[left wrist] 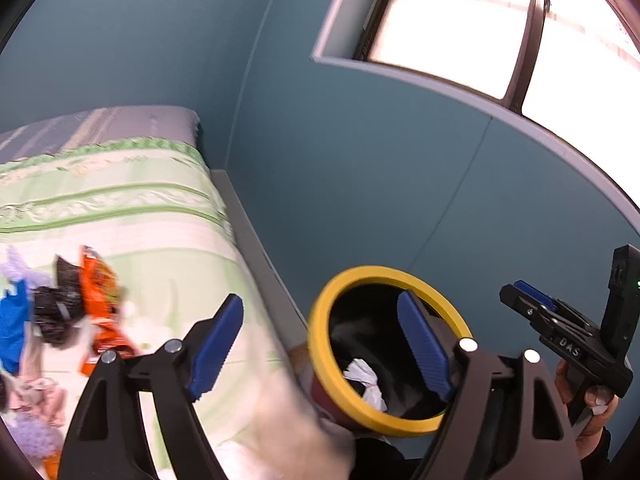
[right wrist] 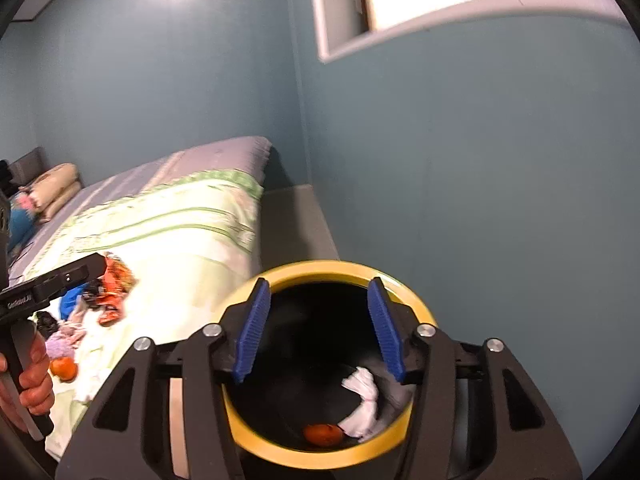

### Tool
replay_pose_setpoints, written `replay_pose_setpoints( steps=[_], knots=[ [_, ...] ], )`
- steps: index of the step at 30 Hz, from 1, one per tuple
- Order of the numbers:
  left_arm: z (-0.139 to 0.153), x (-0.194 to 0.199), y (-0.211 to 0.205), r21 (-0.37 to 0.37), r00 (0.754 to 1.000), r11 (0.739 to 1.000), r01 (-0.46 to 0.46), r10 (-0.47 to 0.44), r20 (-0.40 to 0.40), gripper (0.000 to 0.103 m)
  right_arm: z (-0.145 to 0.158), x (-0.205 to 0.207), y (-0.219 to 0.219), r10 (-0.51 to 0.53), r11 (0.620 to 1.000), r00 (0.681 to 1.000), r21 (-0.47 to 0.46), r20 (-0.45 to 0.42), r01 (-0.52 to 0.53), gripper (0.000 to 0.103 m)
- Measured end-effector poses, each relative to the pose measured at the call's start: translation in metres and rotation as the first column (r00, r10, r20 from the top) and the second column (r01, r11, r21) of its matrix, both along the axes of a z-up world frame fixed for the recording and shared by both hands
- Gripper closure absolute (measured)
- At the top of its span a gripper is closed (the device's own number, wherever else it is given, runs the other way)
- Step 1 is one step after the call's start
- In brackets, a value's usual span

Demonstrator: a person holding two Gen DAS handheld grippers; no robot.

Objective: Collect trash
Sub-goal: 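Open both tools to drop the peel and tissues into the bin, then grasp the black plastic bag with the left tool while the right tool grasps white tissues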

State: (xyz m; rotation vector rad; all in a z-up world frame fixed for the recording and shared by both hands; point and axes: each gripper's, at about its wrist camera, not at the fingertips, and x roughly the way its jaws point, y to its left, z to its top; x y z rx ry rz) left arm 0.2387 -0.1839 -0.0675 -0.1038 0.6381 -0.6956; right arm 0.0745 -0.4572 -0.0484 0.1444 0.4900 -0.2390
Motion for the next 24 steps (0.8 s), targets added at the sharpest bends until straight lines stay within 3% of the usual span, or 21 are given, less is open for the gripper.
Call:
replay_pose_setpoints(
  steps=[13, 24],
  knots=[
    [0.035, -0.032, 0.116, 0.023, 0.978, 0.982, -0.186, 0.183, 0.097, 0.013, 0.027, 0.002, 0.093, 0.198, 0.978, 0.978, -0.075, 0.072, -0.192, 0.033],
    [0.009, -0.034, 0.21, 0.078, 0.929, 0.926, -0.369, 0.365, 0.068, 0.01, 0.015, 0.008, 0.157, 0.367, 0.928, 0.93, -0.082, 0.037, -0.363, 0.029]
  ],
)
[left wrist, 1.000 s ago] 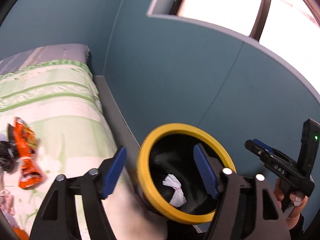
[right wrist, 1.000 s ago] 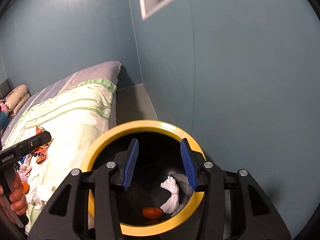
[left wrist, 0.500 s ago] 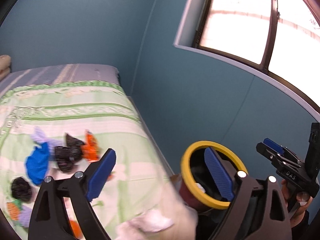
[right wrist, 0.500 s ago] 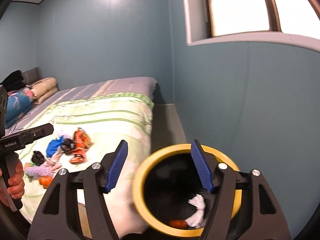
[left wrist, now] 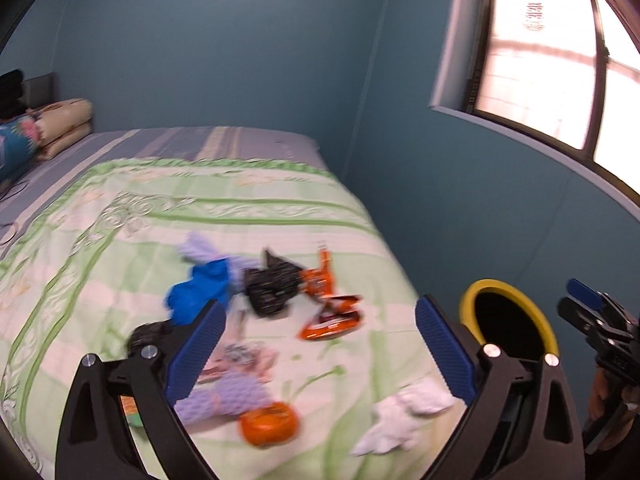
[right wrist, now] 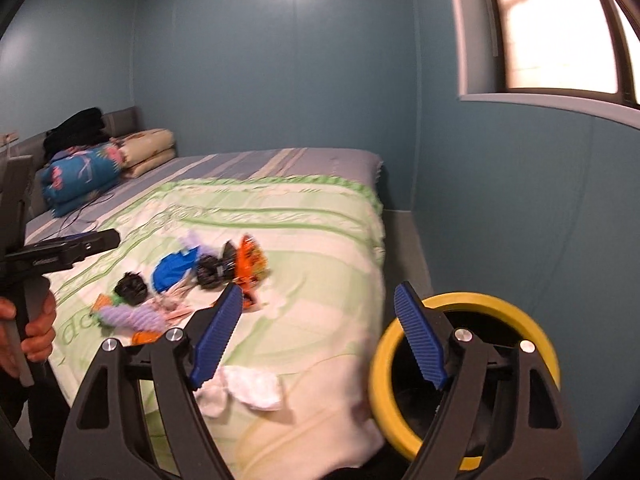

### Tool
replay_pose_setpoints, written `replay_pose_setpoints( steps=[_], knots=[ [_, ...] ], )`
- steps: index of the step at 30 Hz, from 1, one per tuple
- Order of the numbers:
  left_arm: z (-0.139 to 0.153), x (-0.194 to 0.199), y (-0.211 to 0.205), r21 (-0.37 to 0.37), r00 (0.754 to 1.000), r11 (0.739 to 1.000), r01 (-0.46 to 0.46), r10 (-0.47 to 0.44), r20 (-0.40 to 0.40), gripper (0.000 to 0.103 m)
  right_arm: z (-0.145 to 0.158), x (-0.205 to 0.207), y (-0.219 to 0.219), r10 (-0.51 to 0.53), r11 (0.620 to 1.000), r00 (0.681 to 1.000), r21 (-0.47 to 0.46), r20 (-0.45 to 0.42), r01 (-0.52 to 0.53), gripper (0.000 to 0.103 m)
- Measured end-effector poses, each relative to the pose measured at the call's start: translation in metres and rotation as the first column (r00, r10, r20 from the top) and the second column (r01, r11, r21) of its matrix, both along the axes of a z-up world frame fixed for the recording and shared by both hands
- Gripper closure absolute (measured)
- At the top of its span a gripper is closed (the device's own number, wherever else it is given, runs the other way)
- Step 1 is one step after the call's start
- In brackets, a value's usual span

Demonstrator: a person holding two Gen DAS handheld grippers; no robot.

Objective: Collect trash
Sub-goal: 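Grasp the black plastic bag with the left tool while the right tool grasps white tissues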

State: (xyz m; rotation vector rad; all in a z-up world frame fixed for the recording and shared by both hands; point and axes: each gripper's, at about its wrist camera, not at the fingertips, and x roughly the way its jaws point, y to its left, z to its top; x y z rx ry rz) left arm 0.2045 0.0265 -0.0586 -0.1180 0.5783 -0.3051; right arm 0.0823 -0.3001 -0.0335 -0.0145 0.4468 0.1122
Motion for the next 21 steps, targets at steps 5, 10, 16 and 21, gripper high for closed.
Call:
replay_pose_setpoints(
  steps=[5, 10, 16, 21],
  knots=[
    [-0.018, 0.006, 0.032, 0.008, 0.996, 0.997, -0.072, 0.072, -0.043, 0.01, -0.015, 0.005, 0.027, 0.068, 0.997, 0.997, -0.019, -0.036, -0.068, 0.028],
    [-0.04, 0.011, 0.06, 0.009, 0.988, 0.992, -0.124, 0.124, -0.087, 0.01, -0.038, 0.013, 0.051, 0.124, 0.991, 0.988, -0.029, -0.093, -0.128, 0.027],
    [-0.066, 0.02, 0.077, 0.016, 0.978, 0.988, -0.155, 0.155, -0.141, 0.01, -0.061, 0.022, 0.068, 0.172, 0.983, 0.973, -0.035, -0.151, -0.18, 0.027],
    [-0.082, 0.031, 0.087, 0.013, 0.967, 0.984, -0.178, 0.177, -0.182, 0.01, -0.076, 0.028, 0.078, 0.206, 0.976, 0.96, -0.029, -0.19, -0.216, 0.02]
  ],
)
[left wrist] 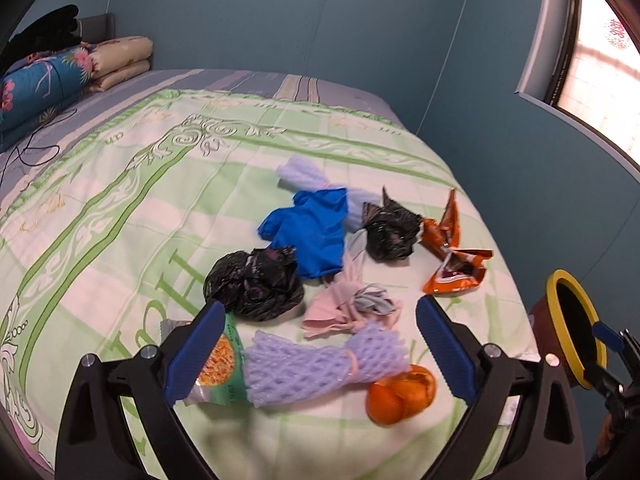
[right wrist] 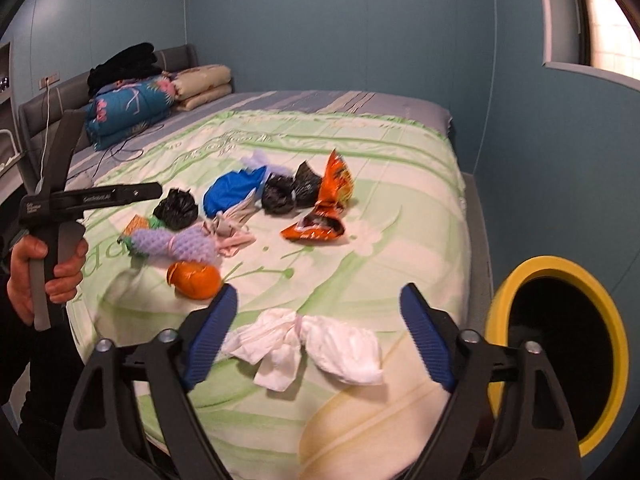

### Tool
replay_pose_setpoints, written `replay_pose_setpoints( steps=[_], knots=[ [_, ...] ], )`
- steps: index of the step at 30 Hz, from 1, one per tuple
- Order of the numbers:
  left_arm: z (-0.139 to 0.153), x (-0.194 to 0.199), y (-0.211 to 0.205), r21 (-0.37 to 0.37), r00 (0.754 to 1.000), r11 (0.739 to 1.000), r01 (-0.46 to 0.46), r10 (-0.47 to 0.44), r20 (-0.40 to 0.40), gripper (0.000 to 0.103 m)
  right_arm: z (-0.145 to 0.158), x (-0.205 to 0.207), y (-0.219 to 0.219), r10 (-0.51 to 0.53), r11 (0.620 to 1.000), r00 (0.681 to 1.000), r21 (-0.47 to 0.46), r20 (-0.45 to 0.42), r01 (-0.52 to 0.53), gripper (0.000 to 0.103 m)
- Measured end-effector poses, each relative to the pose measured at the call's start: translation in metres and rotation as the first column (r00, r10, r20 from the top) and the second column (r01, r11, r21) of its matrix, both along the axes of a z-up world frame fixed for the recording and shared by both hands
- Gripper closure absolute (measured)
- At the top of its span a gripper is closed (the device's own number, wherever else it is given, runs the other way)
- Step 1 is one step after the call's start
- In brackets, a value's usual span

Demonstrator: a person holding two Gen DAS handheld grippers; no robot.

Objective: Collect trash
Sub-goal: 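Grasp the black plastic bag with the left tool while the right tool grasps white tissues, then carry the black bag and white tissues over the bin with both tools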

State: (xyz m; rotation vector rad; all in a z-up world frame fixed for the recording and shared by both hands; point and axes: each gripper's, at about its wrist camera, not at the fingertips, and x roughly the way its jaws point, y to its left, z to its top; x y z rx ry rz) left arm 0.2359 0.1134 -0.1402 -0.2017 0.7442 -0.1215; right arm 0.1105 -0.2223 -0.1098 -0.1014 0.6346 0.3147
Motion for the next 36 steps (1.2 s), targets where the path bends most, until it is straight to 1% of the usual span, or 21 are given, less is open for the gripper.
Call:
replay_pose_setpoints(
  steps=[9, 13, 19, 21, 22, 24, 26, 27, 29, 30, 31, 32, 35, 36],
  knots=[
    [-0.028, 0.032, 0.013, 0.008, 0.995, 0.999, -0.037, 0.038, -0.09, 0.01, -0.034, 0.01, 0.019, 0.066, 0.997, 0.994, -0.037, -0.086, -0.069, 0.018],
    [-0.039, 0.046, 0.021, -0.008, 0.99, 0.998, -0.054, 0.053, -0.13, 0.01, -0.045, 0.015, 0.028, 0.088, 0.993, 0.99, -0.067, -0.108, -0.096, 0.018],
    [-0.048, 0.064, 0.03, -0.017, 0.983, 0.997, -0.08, 0.076, -0.166, 0.011, -0.064, 0.03, 0.033, 0.092, 0.989, 0.983, -0.097, -0.161, -0.109, 0.017],
    [-0.053, 0.069, 0.032, -0.009, 0.98, 0.996, -0.087, 0.084, -0.178, 0.019, -0.069, 0.035, 0.034, 0.088, 0.99, 0.98, -0.097, -0.176, -0.106, 0.017],
    [-0.055, 0.071, 0.032, -0.009, 0.979, 0.996, -0.089, 0.086, -0.184, 0.021, -0.072, 0.037, 0.034, 0.085, 0.989, 0.979, -0.101, -0.183, -0.104, 0.017],
    [-0.059, 0.074, 0.033, -0.01, 0.977, 0.995, -0.095, 0.091, -0.195, 0.03, -0.076, 0.04, 0.036, 0.081, 0.988, 0.979, -0.113, -0.187, -0.104, 0.017],
    [-0.063, 0.074, 0.033, 0.004, 0.976, 0.996, -0.094, 0.093, -0.199, 0.035, -0.078, 0.043, 0.036, 0.071, 0.988, 0.979, -0.119, -0.189, -0.095, 0.019],
    [-0.064, 0.075, 0.032, 0.013, 0.976, 0.996, -0.09, 0.091, -0.198, 0.039, -0.079, 0.044, 0.036, 0.064, 0.989, 0.979, -0.118, -0.193, -0.088, 0.022],
    [-0.064, 0.074, 0.032, 0.023, 0.976, 0.996, -0.09, 0.093, -0.196, 0.042, -0.081, 0.046, 0.037, 0.054, 0.988, 0.979, -0.13, -0.195, -0.081, 0.025],
    [-0.064, 0.075, 0.032, 0.023, 0.976, 0.996, -0.09, 0.093, -0.196, 0.045, -0.082, 0.047, 0.038, 0.048, 0.988, 0.979, -0.136, -0.196, -0.076, 0.03],
    [-0.064, 0.074, 0.033, 0.023, 0.976, 0.995, -0.092, 0.095, -0.196, 0.046, -0.083, 0.047, 0.038, 0.042, 0.987, 0.979, -0.143, -0.2, -0.071, 0.034],
    [-0.064, 0.074, 0.034, 0.02, 0.976, 0.995, -0.096, 0.098, -0.196, 0.047, -0.083, 0.048, 0.038, 0.037, 0.987, 0.979, -0.146, -0.202, -0.067, 0.036],
    [-0.062, 0.071, 0.038, 0.012, 0.975, 0.994, -0.106, 0.106, -0.193, 0.05, -0.083, 0.048, 0.037, 0.016, 0.986, 0.979, -0.158, -0.203, -0.049, 0.049],
    [-0.06, 0.07, 0.039, 0.007, 0.975, 0.994, -0.109, 0.108, -0.192, 0.051, -0.082, 0.048, 0.036, 0.009, 0.986, 0.98, -0.16, -0.2, -0.042, 0.056]
  ],
)
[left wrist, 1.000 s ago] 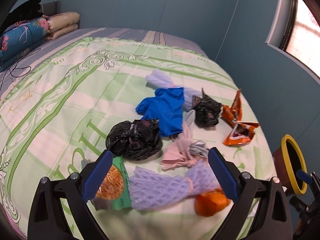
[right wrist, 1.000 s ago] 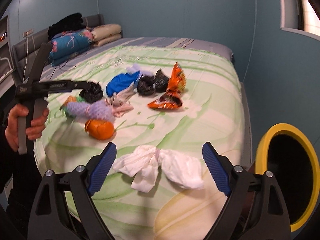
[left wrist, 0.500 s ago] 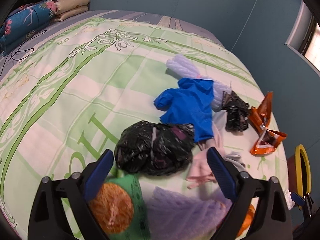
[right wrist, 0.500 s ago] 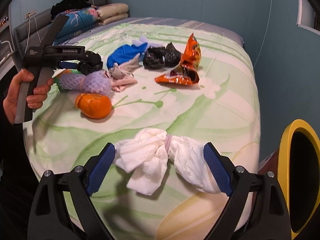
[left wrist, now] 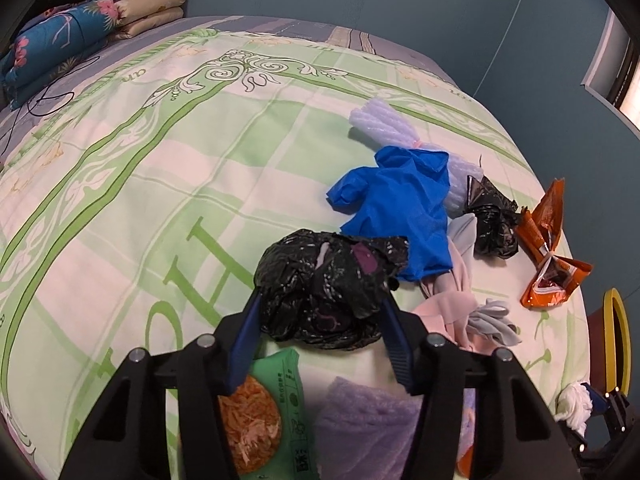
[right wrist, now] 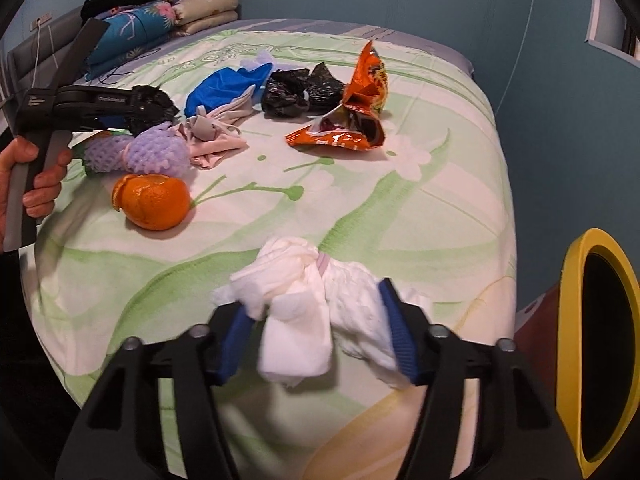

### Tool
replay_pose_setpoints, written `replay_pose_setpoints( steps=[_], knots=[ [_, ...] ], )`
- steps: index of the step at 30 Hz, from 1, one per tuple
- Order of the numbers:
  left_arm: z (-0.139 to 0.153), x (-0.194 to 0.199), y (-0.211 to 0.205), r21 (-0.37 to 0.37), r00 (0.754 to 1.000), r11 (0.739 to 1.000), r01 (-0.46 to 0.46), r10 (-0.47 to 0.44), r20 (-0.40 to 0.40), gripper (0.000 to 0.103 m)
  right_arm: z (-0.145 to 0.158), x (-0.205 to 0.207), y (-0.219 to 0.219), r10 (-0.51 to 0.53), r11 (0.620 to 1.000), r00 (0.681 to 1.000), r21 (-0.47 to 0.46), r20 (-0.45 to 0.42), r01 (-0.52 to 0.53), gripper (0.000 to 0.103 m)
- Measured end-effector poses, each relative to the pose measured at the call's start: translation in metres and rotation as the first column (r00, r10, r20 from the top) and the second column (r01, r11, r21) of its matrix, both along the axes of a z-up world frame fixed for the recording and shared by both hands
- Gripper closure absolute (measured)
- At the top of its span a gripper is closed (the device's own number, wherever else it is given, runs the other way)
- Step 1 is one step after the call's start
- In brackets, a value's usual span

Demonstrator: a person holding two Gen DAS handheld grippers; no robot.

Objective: Collect trash
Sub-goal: 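Carry the black bag and white tissues over the bin with both tools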

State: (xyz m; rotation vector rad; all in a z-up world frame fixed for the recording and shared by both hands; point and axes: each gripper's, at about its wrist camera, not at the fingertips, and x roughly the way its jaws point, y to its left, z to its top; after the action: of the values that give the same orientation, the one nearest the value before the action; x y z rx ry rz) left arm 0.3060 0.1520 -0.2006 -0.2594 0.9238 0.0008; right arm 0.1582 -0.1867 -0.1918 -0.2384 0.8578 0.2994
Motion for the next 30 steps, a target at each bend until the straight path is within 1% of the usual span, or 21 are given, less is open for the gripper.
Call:
replay_pose_setpoints(
  steps=[1, 4, 7, 11, 17, 20, 26, 30],
  knots=[
    [0.001, -0.002, 0.001, -0.008, 1.0, 1.0, -0.003, 0.003, 0.002, 0.052, 0.001, -0.001, -0.001, -0.005, 1.0, 1.0, 0.002, 0.004, 0.005, 0.061],
    [0.007, -0.007, 0.003, -0.021, 1.0, 1.0, -0.006, 0.006, 0.011, 0.052, 0.009, -0.003, -0.007, -0.013, 0.999, 1.0, 0.03, 0.014, 0.013, 0.069],
    [0.017, -0.014, 0.005, -0.018, 0.999, 1.0, -0.008, 0.009, 0.035, 0.052, 0.02, -0.008, -0.01, -0.019, 0.999, 0.999, 0.051, 0.035, 0.017, 0.071],
    [0.033, -0.025, 0.009, -0.019, 0.997, 1.0, -0.013, 0.014, 0.07, 0.052, 0.036, -0.014, -0.012, -0.004, 0.995, 0.999, 0.102, 0.044, -0.001, 0.072],
    [0.059, -0.042, 0.006, 0.001, 0.993, 1.0, -0.006, 0.006, 0.118, 0.052, 0.054, -0.025, -0.013, 0.008, 0.991, 0.998, 0.134, 0.066, -0.017, 0.072],
    [0.07, -0.05, 0.0, 0.006, 0.99, 1.0, 0.007, -0.008, 0.141, 0.052, 0.068, -0.031, -0.018, -0.002, 0.988, 0.995, 0.154, 0.097, -0.013, 0.072],
    [0.102, -0.066, -0.027, 0.011, 0.976, 0.998, 0.066, -0.067, 0.206, 0.052, 0.1, -0.038, -0.04, -0.042, 0.983, 0.985, 0.183, 0.167, 0.011, 0.072],
    [0.127, -0.076, -0.055, 0.017, 0.958, 0.992, 0.123, -0.123, 0.26, 0.052, 0.124, -0.043, -0.063, -0.09, 0.978, 0.972, 0.206, 0.218, 0.044, 0.072]
  ],
)
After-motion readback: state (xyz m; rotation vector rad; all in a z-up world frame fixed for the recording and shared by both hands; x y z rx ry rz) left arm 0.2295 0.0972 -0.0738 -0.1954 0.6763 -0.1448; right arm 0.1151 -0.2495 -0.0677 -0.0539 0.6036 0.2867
